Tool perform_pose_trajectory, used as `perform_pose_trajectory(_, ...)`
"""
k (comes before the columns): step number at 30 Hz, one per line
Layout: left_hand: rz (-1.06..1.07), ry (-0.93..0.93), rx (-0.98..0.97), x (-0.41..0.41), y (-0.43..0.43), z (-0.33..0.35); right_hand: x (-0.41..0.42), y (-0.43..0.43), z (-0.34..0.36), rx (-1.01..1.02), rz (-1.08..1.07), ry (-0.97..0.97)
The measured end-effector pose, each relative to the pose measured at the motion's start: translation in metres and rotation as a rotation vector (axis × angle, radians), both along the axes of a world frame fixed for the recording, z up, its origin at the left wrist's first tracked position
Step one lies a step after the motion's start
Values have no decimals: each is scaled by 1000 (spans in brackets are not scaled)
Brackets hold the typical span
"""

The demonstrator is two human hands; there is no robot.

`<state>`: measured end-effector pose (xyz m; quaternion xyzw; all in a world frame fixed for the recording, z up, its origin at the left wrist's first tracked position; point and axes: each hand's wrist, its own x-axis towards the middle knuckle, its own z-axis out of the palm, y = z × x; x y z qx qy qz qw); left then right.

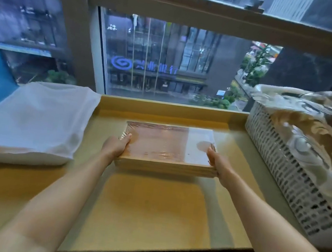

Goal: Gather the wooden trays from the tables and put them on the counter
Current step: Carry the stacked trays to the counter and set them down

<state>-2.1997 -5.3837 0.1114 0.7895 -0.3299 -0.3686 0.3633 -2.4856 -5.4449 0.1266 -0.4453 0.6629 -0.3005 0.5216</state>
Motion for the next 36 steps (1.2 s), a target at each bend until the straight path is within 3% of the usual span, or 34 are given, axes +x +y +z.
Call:
perform_pose_trajectory(6,106,-35,60,-1,-68,-10,9,-96,-16,56,107,15)
perform_pose_trajectory(14,159,-66,127,10,-126,-15,26,-162,-30,104,151,6)
perform_pose_trajectory(26,85,-98,230,29,-160,-25,38,-194,-48,138,125,22)
perform_pose_trajectory(36,111,61,228,26,-164,-11,44,-185,-31,121,166,127)
